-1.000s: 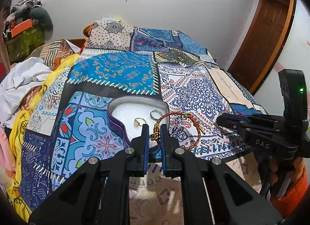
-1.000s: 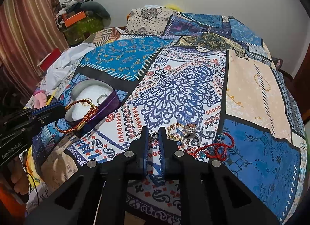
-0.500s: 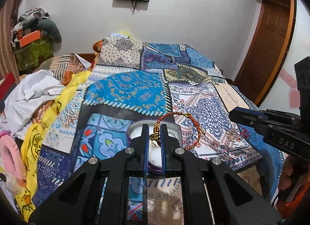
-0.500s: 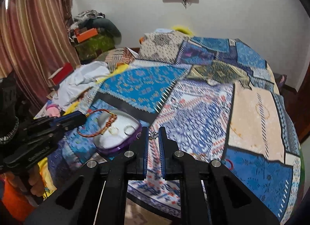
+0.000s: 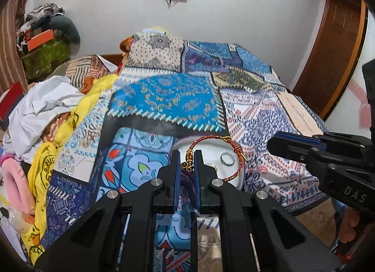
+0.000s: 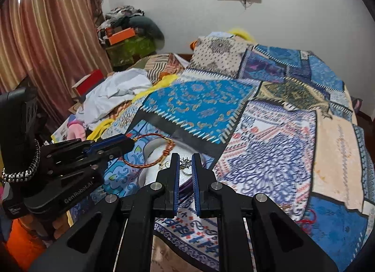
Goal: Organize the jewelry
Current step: 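Lower the bead bracelet onto the foam and open the left gripper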
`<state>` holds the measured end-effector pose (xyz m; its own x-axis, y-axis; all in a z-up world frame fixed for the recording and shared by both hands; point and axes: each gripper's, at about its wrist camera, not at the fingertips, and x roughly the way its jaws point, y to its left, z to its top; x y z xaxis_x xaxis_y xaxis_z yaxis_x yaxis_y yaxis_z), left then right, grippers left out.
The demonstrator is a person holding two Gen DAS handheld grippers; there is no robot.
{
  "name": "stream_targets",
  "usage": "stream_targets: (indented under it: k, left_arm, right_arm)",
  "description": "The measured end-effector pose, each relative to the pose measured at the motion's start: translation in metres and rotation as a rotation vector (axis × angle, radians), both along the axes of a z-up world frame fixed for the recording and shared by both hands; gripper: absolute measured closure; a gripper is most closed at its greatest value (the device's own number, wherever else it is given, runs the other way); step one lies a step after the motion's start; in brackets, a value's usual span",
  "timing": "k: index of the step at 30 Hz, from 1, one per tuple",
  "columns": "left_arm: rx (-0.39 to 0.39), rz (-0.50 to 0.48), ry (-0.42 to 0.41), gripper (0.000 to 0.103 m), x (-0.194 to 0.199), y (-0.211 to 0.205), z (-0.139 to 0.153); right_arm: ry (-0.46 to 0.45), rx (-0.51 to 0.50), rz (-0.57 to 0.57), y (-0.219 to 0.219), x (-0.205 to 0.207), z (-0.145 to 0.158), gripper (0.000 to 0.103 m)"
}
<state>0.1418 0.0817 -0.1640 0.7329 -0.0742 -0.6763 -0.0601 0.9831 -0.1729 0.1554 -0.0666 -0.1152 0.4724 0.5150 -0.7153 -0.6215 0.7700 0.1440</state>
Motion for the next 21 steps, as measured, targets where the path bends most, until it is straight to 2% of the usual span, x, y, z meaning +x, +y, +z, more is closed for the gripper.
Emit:
stream_targets:
  k: [6,21]
  left_arm:
    - [-0.007,-0.032,0.030,0.094,0.003,-0.007,-0.014]
    - [-0.042,-0.051,0.040,0.094,0.003,-0.003,-0.015]
  right_arm:
    - [0.029,-0.011,0.021,0.008,0.001,-0.009,0.094]
    - [0.110,-0.069,0.062,0.025,0.005,-0.029,0.094]
